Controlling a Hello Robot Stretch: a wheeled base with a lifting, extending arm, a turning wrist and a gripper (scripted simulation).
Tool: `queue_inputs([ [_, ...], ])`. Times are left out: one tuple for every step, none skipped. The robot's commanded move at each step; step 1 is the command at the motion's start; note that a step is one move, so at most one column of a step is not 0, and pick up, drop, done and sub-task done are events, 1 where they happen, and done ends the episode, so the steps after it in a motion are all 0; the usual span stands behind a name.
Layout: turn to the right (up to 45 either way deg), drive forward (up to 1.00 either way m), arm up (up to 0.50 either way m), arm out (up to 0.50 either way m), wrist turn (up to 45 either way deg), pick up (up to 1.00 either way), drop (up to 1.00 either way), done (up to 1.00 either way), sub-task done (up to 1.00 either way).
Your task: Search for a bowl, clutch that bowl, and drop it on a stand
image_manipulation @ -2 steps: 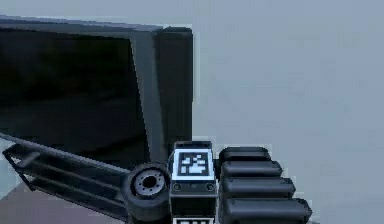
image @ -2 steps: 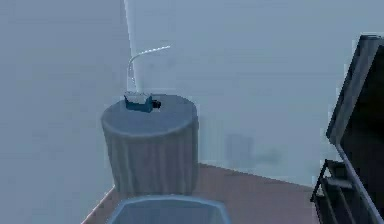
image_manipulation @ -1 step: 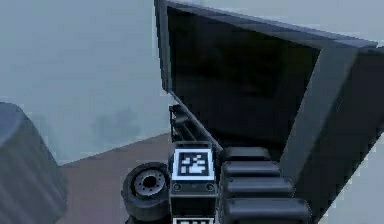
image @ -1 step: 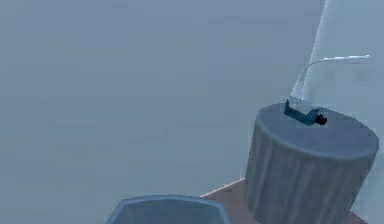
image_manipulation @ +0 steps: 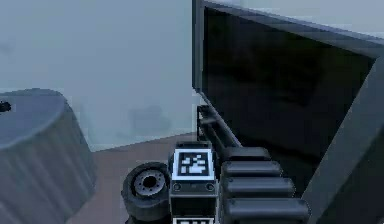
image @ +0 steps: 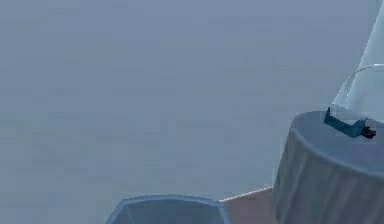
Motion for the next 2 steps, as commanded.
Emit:
queue_inputs([
  [45.0,0.0,0.0,0.0,0.0,0.0,0.0,0.0,0.0],
  [45.0,0.0,0.0,0.0,0.0,0.0,0.0,0.0,0.0],
])
